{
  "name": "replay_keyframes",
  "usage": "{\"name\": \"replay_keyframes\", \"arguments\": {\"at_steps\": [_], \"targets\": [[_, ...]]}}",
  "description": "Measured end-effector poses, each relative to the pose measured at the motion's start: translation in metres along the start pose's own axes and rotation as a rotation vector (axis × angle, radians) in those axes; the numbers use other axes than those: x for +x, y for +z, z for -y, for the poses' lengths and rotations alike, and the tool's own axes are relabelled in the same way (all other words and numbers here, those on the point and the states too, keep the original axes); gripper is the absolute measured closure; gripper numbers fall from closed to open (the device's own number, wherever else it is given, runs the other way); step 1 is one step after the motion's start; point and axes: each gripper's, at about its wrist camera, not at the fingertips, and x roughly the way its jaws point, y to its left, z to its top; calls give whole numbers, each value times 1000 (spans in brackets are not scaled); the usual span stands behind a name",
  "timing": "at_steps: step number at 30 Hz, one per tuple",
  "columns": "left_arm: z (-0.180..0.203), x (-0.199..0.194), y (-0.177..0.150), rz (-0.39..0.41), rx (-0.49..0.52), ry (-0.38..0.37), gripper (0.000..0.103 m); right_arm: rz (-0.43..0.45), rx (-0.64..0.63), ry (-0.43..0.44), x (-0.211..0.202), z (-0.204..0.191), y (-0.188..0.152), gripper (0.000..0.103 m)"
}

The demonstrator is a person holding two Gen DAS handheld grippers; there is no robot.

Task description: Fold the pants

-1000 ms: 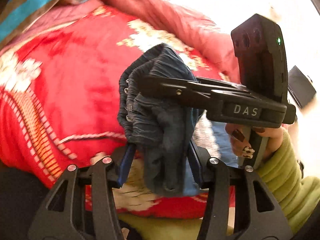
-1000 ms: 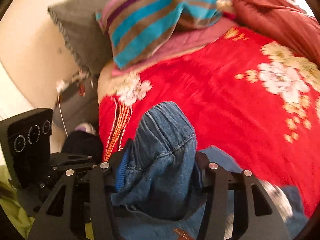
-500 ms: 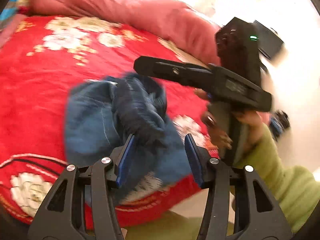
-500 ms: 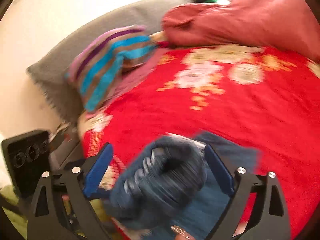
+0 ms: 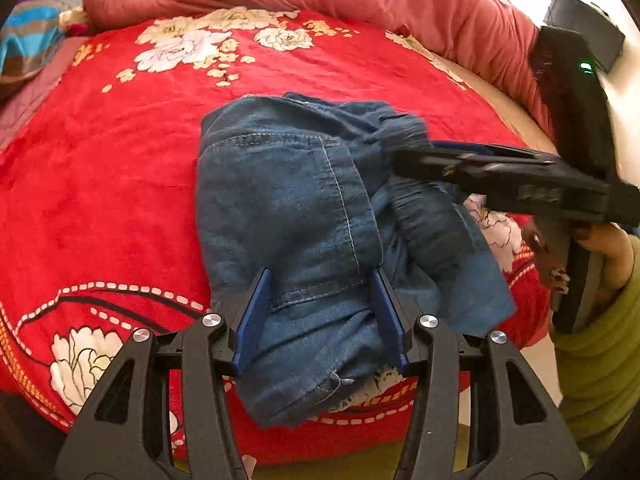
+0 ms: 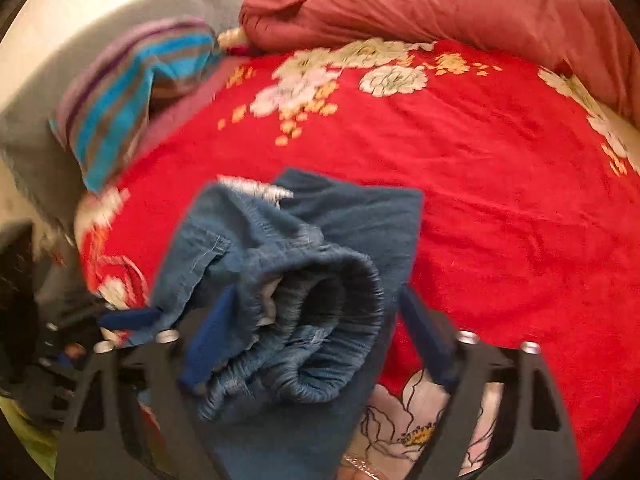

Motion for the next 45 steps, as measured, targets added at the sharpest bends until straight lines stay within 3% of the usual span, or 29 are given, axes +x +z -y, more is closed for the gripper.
{"name": "replay_keyframes", "arguments": {"at_steps": [5,10,14,16,25,39,45], "targets": [[-6,-9,4,16,-22,-22,59,10,51,12,-2,7,-6,24],[-2,-29,6,66,-18,-25,47,87,12,13,-33,-6,-3,13],[0,-41,8,97,-17,-7,38,135,-13,21,-54,-17,-1,12],[1,-47,8,113,-15,8,28,154,-25,21,-62,-21,0,11],[-3,-69,10,167,-30,41,15,203,-38,7,-89,-24,-4,10],[-10,-83,9,198,-59,69,10,224,-12,-33,-111,-16,-21,7],[-22,-76,9,194,-96,84,10,188,40,-47,-104,1,-29,7]]}}
